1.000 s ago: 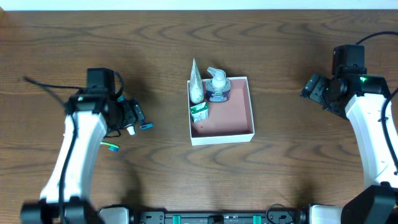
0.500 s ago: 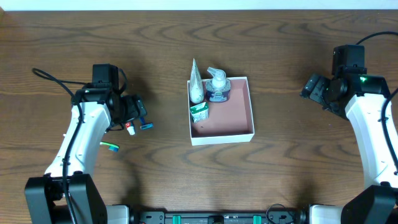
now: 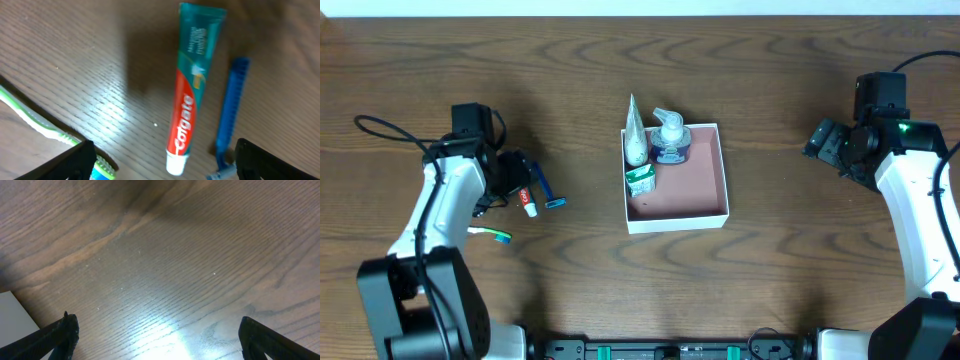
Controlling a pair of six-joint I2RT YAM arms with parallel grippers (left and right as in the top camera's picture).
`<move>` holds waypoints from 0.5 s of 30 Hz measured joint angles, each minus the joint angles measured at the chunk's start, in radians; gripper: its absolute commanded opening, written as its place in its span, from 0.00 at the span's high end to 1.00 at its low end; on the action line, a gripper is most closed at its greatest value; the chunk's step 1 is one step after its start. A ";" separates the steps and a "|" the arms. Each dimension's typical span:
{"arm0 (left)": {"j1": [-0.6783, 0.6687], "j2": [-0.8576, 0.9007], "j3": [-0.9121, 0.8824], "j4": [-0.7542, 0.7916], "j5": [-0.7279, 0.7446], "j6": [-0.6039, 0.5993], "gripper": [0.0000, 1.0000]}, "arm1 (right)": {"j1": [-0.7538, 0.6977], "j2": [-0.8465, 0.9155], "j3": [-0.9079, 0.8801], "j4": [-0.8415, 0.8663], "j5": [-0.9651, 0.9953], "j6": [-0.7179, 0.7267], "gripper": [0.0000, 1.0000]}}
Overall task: Pack container
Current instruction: 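Move the left gripper to the red Colgate toothpaste tube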
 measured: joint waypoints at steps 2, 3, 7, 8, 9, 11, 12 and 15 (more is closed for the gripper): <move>0.001 0.026 0.000 0.006 -0.001 0.004 0.18 | 0.000 0.000 0.000 0.000 0.000 0.000 0.01; 0.001 0.040 0.000 0.008 0.000 0.007 0.21 | 0.000 0.000 0.000 0.000 0.000 0.000 0.01; 0.001 0.097 0.000 0.015 -0.003 0.030 0.33 | 0.000 0.000 0.000 0.000 0.000 0.000 0.01; 0.001 0.111 0.000 0.018 -0.003 0.034 0.35 | 0.000 0.000 0.000 0.000 0.000 0.000 0.01; 0.001 0.126 0.000 0.022 -0.003 0.036 0.36 | 0.000 0.000 0.000 0.000 0.000 0.000 0.01; 0.001 0.147 0.000 0.028 -0.003 0.040 0.40 | 0.000 0.000 0.000 0.000 0.000 0.000 0.01; 0.001 0.154 0.000 0.029 -0.003 0.044 0.42 | 0.000 0.000 0.000 0.000 0.000 0.000 0.01; 0.001 0.164 0.000 0.036 -0.003 0.048 0.52 | 0.000 0.000 0.000 0.000 0.000 0.000 0.01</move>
